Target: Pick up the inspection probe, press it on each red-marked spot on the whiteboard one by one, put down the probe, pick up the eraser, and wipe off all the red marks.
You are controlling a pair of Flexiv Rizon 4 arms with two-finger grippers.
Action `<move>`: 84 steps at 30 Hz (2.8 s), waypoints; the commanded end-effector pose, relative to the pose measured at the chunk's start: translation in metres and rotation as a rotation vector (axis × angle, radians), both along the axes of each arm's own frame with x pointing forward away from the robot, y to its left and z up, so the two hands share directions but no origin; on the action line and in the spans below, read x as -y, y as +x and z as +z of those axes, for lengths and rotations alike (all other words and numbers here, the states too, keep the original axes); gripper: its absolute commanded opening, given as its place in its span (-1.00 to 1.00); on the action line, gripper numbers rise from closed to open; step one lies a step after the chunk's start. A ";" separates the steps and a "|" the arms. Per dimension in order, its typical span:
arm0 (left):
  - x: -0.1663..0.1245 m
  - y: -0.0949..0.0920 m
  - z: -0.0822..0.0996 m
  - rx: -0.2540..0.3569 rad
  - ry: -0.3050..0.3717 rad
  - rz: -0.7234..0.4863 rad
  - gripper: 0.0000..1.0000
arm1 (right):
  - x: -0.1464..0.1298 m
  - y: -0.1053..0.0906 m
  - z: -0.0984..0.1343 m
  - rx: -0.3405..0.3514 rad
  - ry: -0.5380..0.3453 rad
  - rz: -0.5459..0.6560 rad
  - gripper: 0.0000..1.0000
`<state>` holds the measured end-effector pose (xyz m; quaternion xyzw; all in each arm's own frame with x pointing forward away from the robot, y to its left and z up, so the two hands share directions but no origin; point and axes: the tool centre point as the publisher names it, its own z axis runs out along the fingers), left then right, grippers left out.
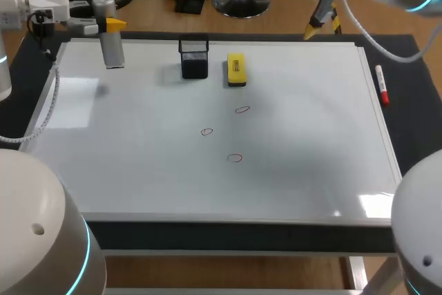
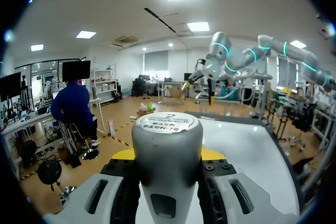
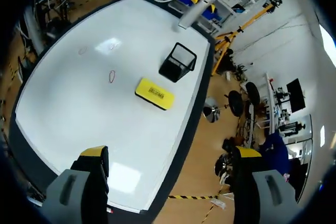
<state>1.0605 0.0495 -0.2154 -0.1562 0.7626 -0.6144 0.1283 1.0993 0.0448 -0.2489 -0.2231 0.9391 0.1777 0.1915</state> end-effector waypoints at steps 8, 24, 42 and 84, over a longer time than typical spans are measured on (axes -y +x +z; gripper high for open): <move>0.000 -0.001 0.001 0.003 -0.002 0.003 -1.00 | -0.011 -0.003 0.000 -0.213 -0.304 0.341 1.00; 0.000 -0.001 0.001 0.003 -0.002 0.003 -1.00 | -0.013 -0.004 -0.001 -0.223 -0.311 0.372 1.00; 0.000 -0.001 0.001 0.003 -0.002 0.003 -1.00 | -0.030 -0.013 -0.025 -0.237 -0.357 0.533 1.00; 0.000 -0.001 0.001 0.003 -0.002 0.003 -1.00 | -0.115 -0.053 -0.138 -0.059 -0.505 1.177 1.00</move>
